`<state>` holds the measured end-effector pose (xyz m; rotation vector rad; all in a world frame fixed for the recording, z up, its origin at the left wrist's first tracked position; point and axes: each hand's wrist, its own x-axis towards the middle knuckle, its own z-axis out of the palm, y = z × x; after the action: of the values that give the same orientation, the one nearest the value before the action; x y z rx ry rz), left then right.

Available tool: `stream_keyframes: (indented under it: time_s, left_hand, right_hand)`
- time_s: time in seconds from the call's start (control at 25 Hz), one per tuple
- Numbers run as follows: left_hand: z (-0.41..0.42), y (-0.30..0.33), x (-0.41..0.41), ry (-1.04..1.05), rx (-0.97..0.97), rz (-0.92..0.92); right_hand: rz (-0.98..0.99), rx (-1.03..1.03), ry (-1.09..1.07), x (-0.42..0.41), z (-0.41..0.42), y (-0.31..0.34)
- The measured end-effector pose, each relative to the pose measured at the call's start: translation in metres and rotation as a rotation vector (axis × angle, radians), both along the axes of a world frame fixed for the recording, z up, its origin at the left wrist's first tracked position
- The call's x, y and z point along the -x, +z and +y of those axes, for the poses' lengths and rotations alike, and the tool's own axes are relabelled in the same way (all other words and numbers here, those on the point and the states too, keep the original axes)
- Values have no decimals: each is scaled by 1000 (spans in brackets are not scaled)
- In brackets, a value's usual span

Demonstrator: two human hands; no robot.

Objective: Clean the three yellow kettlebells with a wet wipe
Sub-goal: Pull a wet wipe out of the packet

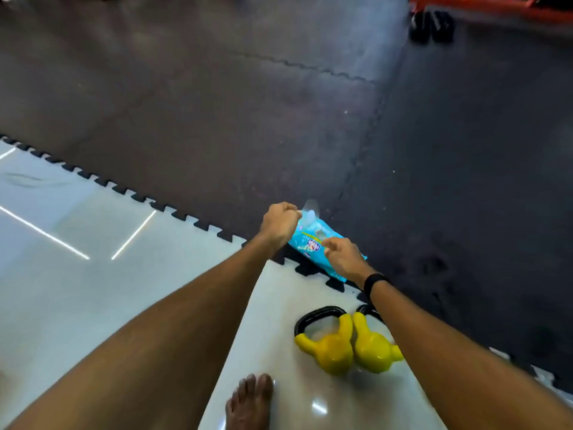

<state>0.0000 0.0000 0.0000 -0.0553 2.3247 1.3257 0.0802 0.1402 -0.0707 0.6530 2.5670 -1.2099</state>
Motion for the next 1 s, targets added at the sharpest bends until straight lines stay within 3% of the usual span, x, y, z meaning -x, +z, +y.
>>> stream_keyframes:
  time_s: [0.12,0.24,0.4,0.64,0.8,1.0]
  left_hand:
    - [14,-36,5,-165,182,-23]
    - [23,-63,2,-242,236,-79]
    - [25,-75,7,-270,238,-138]
    - [28,-69,29,-224,255,-144]
    - [35,-73,29,-260,259,-123]
    - [38,-72,31,-281,261,-128]
  right_hand:
    - [-63,-89,62,12,8,-32]
    - [-95,-203,113,19,7,-50]
    - [102,-344,41,21,6,-58]
    - [156,-192,-147,42,2,-69]
    - [170,-234,-176,52,2,-71]
    - [278,-143,-273,57,2,-67]
